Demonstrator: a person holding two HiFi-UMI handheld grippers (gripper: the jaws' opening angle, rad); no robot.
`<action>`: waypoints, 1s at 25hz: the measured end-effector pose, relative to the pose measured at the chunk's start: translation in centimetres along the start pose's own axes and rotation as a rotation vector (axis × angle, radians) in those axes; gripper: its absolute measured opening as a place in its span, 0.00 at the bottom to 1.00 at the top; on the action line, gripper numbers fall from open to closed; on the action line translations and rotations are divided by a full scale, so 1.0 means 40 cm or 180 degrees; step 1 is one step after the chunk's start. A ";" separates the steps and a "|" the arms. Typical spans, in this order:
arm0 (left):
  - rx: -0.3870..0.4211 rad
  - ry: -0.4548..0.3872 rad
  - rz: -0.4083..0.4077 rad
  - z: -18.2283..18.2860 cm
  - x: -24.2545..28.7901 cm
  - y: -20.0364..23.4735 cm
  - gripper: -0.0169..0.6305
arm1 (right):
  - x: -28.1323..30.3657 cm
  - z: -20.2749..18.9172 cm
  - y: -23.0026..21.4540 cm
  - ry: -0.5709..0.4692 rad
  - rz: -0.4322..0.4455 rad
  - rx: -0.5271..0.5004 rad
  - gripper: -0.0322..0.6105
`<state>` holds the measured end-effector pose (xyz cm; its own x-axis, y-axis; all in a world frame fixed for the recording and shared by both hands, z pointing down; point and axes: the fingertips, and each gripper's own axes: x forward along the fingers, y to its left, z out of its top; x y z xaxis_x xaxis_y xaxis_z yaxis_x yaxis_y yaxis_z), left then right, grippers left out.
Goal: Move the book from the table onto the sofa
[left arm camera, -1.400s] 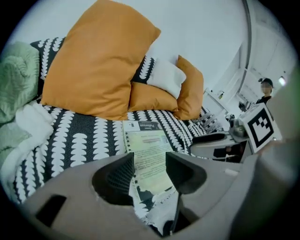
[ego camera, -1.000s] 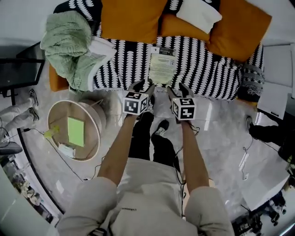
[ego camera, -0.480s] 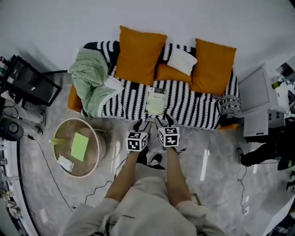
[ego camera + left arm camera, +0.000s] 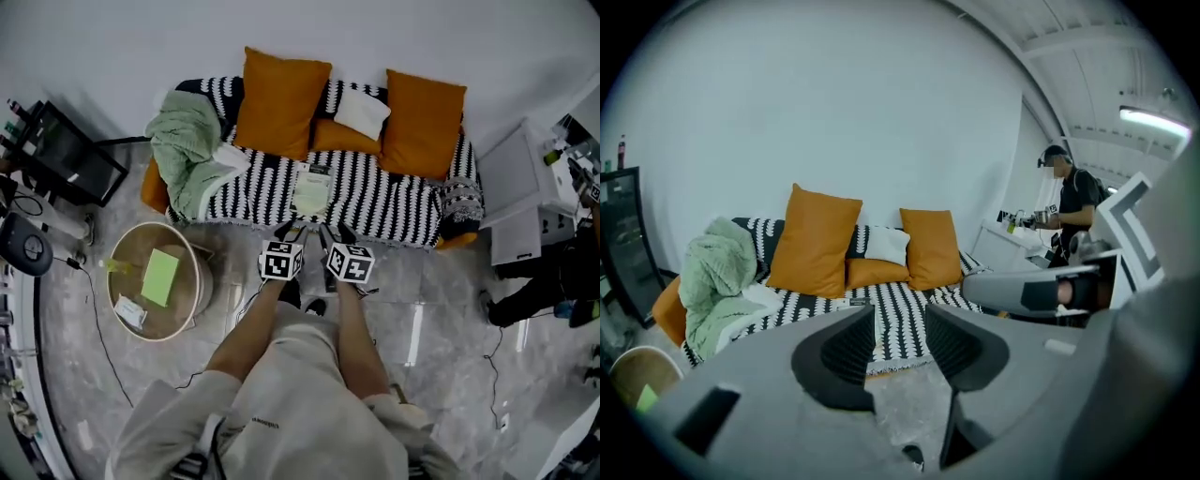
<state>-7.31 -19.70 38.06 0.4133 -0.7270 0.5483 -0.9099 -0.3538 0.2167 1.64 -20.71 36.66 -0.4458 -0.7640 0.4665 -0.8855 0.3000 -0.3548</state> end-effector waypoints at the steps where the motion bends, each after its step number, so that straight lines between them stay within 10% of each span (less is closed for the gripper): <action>1: 0.0025 0.0014 0.0000 -0.006 -0.001 -0.005 0.30 | -0.007 -0.008 -0.001 0.0020 -0.0006 -0.0036 0.38; 25: 0.0120 -0.0152 0.0271 -0.029 -0.027 0.025 0.04 | -0.025 -0.127 -0.029 0.0245 0.0031 -0.0340 0.06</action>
<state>-8.71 -18.57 38.62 0.3366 -0.7822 0.5243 -0.9401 -0.3108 0.1398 2.46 -17.39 40.72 -0.4595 -0.7158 0.5258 -0.8882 0.3694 -0.2733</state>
